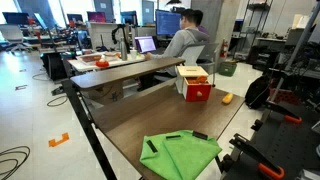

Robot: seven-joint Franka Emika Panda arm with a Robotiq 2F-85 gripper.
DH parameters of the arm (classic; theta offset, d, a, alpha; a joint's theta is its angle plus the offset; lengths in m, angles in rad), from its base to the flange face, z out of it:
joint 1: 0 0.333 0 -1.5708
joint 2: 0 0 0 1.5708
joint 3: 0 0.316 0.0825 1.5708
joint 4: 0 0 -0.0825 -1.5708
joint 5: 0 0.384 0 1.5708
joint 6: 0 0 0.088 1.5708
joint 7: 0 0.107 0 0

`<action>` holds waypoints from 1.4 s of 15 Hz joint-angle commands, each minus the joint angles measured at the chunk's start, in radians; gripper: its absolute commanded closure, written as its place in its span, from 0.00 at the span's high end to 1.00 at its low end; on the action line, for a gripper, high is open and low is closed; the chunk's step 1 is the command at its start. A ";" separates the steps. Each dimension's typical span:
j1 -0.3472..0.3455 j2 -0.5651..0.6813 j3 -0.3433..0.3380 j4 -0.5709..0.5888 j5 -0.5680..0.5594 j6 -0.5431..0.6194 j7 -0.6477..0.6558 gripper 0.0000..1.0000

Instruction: Move the brown object to the left

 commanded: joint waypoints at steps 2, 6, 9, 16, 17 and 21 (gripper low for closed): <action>0.008 0.000 -0.007 0.001 -0.004 -0.002 0.004 1.00; 0.008 0.000 -0.007 0.001 -0.004 -0.002 0.004 1.00; 0.008 0.000 -0.007 0.001 -0.004 -0.002 0.004 1.00; 0.008 0.000 -0.007 0.001 -0.004 -0.002 0.004 1.00; 0.008 0.000 -0.007 0.001 -0.004 -0.002 0.004 1.00; -0.002 0.004 -0.025 -0.005 0.062 0.107 0.070 1.00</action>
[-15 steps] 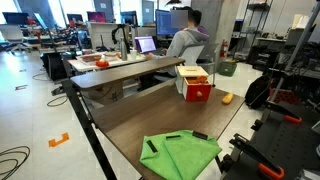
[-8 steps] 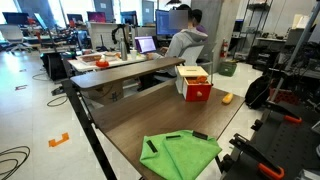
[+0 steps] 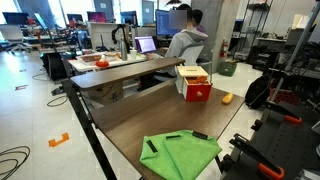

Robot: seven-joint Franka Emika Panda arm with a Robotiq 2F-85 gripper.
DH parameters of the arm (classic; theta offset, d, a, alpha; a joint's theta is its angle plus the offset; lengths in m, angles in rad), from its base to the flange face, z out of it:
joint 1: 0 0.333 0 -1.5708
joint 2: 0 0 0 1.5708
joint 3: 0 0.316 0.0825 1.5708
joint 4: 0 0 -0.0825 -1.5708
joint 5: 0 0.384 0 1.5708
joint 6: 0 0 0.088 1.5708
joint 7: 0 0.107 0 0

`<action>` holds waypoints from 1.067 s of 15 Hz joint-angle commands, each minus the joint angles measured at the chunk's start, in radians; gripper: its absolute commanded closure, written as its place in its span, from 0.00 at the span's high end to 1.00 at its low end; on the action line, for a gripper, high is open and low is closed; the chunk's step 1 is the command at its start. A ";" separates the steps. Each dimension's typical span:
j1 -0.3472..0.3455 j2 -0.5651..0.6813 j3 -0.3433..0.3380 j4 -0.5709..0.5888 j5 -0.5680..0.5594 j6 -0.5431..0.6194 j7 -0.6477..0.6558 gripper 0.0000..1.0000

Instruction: Move the brown object to the left

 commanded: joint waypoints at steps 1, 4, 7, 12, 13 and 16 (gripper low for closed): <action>-0.008 0.030 -0.031 0.012 0.073 0.124 0.079 1.00; -0.026 0.123 -0.065 0.049 0.148 0.262 0.124 1.00; -0.050 0.218 -0.095 0.068 0.214 0.424 0.165 1.00; -0.099 0.379 -0.160 0.078 0.311 0.716 0.188 1.00; -0.108 0.417 -0.172 0.085 0.333 0.772 0.191 1.00; -0.125 0.547 -0.207 0.105 0.425 0.958 0.189 1.00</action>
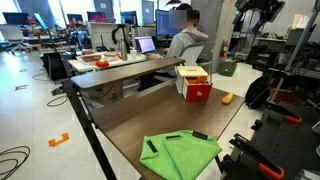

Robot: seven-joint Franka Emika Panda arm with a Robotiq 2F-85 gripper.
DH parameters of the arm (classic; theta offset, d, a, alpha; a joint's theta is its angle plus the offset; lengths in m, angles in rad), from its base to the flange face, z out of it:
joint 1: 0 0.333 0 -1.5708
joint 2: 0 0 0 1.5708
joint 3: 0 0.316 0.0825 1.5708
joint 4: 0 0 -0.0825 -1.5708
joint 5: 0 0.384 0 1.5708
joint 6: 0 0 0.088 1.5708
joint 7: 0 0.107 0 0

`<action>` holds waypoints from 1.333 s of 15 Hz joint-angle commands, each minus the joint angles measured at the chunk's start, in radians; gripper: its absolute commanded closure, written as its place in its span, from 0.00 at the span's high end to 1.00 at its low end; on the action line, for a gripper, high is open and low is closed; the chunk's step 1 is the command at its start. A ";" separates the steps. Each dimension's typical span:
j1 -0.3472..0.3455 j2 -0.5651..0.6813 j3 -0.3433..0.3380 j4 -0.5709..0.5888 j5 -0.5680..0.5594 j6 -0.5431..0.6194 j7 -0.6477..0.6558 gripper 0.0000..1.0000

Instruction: Move the brown object to the left

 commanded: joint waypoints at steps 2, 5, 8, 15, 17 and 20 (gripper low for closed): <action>-0.011 0.215 -0.037 0.054 0.158 0.250 0.030 1.00; -0.023 0.363 -0.038 0.118 0.255 0.280 0.073 1.00; -0.036 0.496 -0.022 0.191 0.309 0.245 0.103 1.00; -0.064 0.731 0.012 0.325 0.355 0.208 0.130 1.00; -0.067 0.779 0.013 0.356 0.350 0.203 0.145 1.00; -0.127 0.828 0.062 0.396 0.287 0.194 0.207 1.00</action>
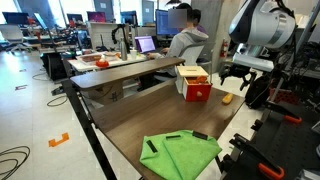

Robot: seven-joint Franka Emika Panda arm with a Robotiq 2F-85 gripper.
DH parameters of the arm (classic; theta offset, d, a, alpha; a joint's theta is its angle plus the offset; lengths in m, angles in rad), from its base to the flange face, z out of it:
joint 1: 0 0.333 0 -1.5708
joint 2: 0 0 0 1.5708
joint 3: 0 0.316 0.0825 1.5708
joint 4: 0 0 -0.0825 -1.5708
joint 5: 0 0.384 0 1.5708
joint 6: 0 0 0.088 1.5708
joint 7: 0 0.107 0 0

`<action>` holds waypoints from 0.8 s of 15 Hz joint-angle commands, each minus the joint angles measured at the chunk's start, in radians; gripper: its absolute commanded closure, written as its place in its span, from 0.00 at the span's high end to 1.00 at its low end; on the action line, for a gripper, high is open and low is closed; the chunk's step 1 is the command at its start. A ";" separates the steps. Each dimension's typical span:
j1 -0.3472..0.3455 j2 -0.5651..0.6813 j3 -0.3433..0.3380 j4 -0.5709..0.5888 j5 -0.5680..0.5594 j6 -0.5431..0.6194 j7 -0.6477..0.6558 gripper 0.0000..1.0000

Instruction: Move the brown object to the left

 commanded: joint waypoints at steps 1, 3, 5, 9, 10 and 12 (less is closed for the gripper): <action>-0.080 0.065 0.062 0.081 -0.027 -0.042 0.037 1.00; -0.106 0.095 0.083 0.111 -0.022 -0.058 0.039 1.00; -0.123 0.122 0.093 0.140 -0.022 -0.071 0.042 1.00; -0.135 0.162 0.094 0.186 -0.023 -0.097 0.056 1.00; -0.132 0.173 0.090 0.197 -0.026 -0.102 0.063 1.00; -0.135 0.190 0.091 0.214 -0.026 -0.112 0.067 0.75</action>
